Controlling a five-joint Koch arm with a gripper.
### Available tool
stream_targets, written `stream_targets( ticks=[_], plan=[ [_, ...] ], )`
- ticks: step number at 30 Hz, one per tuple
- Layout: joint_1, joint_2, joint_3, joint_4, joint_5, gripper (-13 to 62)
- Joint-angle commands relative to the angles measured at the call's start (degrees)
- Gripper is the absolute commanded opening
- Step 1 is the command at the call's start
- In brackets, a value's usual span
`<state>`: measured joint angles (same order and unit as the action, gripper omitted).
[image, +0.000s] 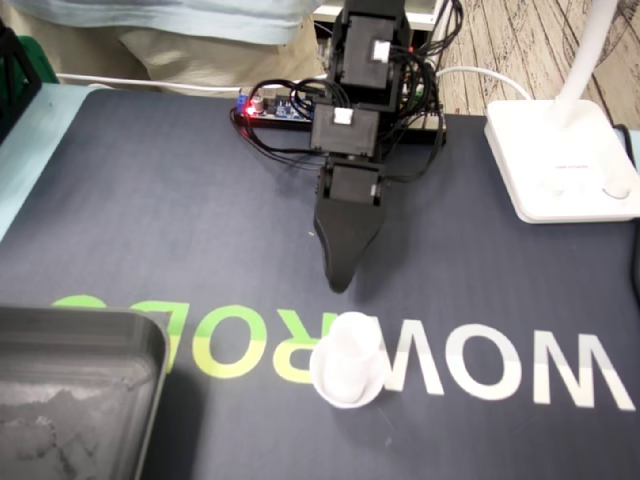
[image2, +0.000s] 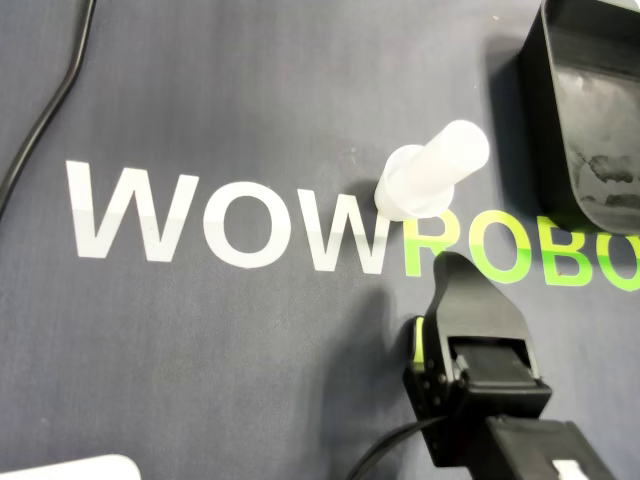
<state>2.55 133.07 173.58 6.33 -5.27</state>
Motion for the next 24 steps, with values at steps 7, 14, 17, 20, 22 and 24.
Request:
stream_targets(
  ticks=[7, 14, 17, 20, 22, 24],
  plan=[
    [-0.79, 4.48, 2.02, 0.26, 1.32, 34.6],
    [-1.05, 4.48, 2.2, -0.26, 1.23, 33.7],
    [-1.23, 4.39, 3.78, -4.13, 1.23, 33.9],
    [-1.23, 4.48, 4.13, -6.33, 1.23, 33.9],
    [-1.23, 4.48, 3.96, -7.47, 1.05, 33.8],
    [-1.23, 4.48, 2.99, -7.47, 0.97, 33.7]
  ],
)
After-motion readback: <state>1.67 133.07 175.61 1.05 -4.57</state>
